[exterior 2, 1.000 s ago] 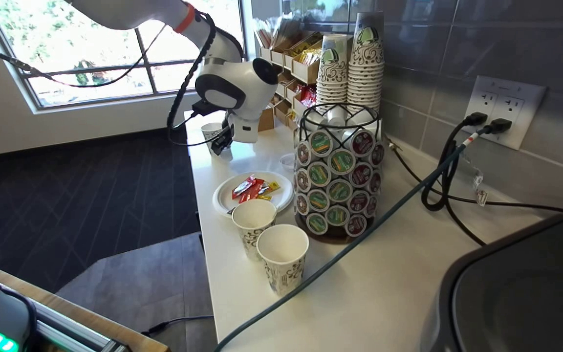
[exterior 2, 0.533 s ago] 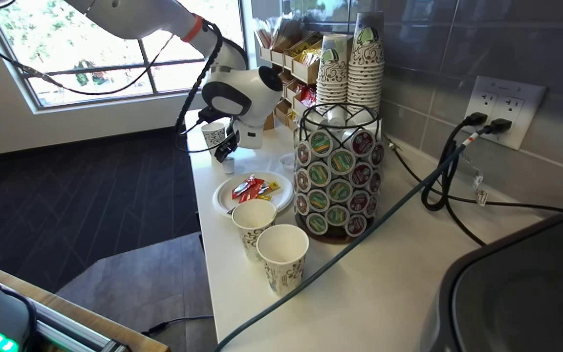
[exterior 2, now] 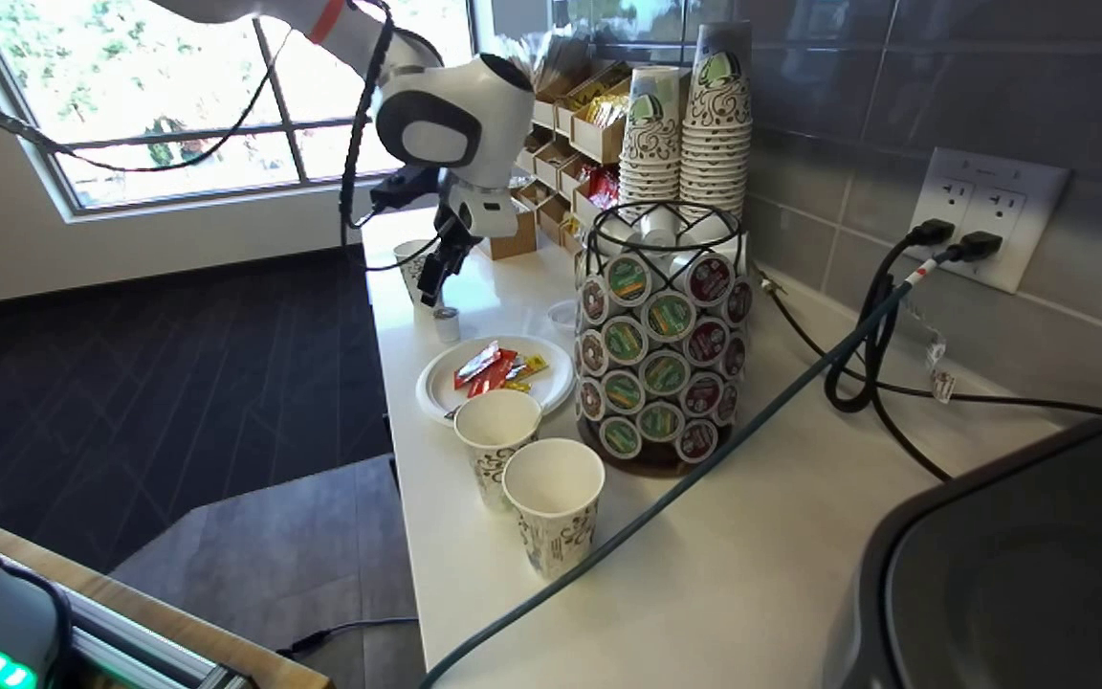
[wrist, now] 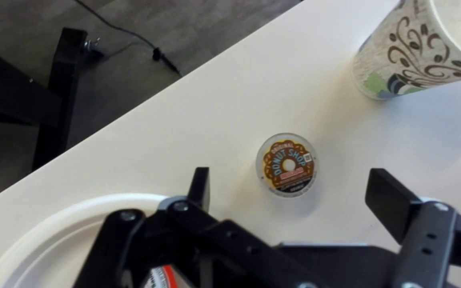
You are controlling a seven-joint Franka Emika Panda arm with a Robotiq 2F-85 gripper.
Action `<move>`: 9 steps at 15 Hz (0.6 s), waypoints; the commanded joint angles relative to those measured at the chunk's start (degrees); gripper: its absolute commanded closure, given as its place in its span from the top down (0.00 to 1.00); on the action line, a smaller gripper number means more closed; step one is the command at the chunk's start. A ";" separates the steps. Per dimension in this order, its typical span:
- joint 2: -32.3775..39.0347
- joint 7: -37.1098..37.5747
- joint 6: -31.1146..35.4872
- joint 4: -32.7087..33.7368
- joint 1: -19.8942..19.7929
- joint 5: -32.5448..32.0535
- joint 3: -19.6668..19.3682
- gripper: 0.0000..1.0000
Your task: Pick up one coffee pod from the coffee pod rack and put it on the kitchen counter
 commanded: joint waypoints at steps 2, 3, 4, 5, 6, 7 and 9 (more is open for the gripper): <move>-16.58 2.04 5.31 -15.08 4.23 -17.27 -0.94 1.00; -19.85 1.60 6.18 -17.55 4.44 -20.64 -0.40 1.00; -23.19 1.00 7.03 -19.91 4.40 -23.70 0.18 1.00; -26.59 0.79 7.81 -22.27 4.22 -26.83 0.82 1.00; -29.88 0.75 8.19 -23.96 3.79 -29.86 1.43 1.00; -33.20 0.43 8.68 -25.87 3.17 -32.73 2.17 1.00; -39.97 -1.51 9.09 -29.13 1.75 -36.83 3.53 1.00</move>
